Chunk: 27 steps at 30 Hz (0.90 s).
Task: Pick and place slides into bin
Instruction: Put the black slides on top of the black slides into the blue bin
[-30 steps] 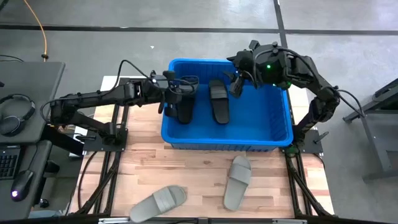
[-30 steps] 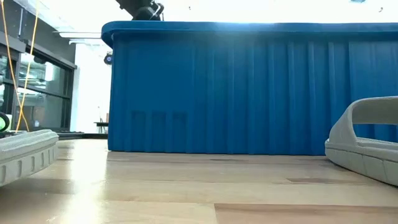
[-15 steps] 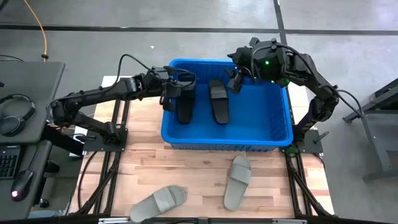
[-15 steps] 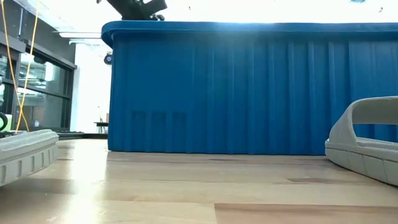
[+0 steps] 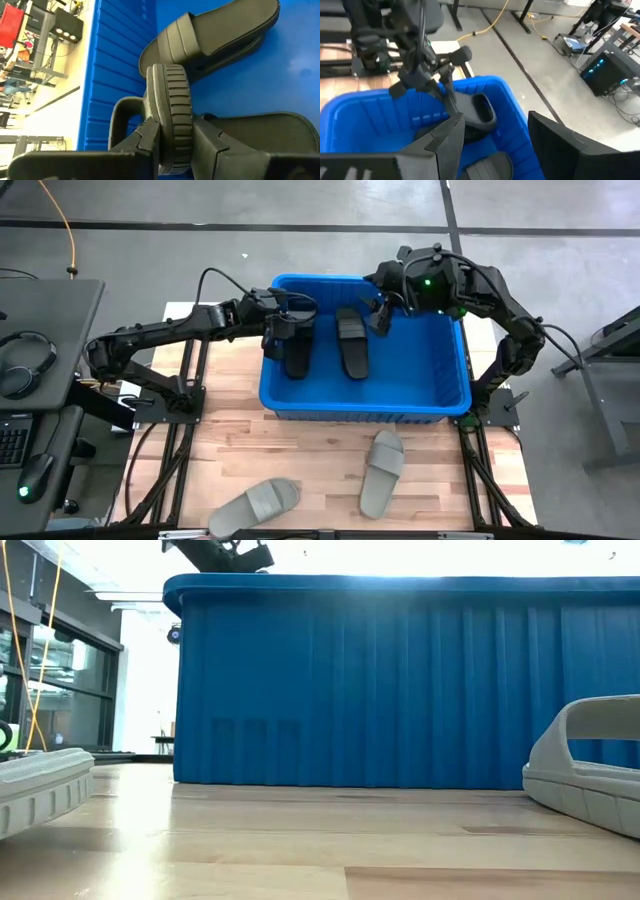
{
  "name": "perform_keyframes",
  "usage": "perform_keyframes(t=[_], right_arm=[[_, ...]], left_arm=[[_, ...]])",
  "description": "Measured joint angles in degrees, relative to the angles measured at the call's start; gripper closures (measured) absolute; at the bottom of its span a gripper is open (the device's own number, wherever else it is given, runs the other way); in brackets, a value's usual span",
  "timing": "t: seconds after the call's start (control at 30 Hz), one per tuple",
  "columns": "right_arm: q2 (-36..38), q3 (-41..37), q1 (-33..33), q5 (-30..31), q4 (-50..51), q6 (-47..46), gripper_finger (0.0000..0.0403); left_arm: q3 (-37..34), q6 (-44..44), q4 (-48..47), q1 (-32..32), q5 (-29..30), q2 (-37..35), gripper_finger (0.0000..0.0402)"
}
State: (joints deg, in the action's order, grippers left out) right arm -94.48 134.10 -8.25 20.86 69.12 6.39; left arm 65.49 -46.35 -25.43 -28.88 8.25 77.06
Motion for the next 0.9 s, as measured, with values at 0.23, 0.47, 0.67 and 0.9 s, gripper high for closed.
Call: perform_keyframes(t=[0.23, 0.47, 0.67, 0.9], right_arm=[[-0.7, 0.1, -3.4, -7.6, 4.8, -2.1, 0.0194], [-4.4, 0.0, -7.2, -15.1, 5.9, 0.4, 0.0194], [-5.0, 0.0, -11.2, -19.7, 6.1, 1.5, 0.0194], [-4.5, 0.0, -12.5, -17.8, 7.3, 1.4, 0.0196]], left_arm=[[0.0, 0.0, 0.0, 0.0, 0.2, 0.0, 0.0332], [0.0, 0.1, 0.0, 0.0, 1.0, 0.0, 0.0339], [0.0, 0.2, 0.0, 0.0, 1.9, 0.0, 0.0339], [0.0, 0.2, 0.0, 0.0, 1.9, 0.0, 0.0338]])
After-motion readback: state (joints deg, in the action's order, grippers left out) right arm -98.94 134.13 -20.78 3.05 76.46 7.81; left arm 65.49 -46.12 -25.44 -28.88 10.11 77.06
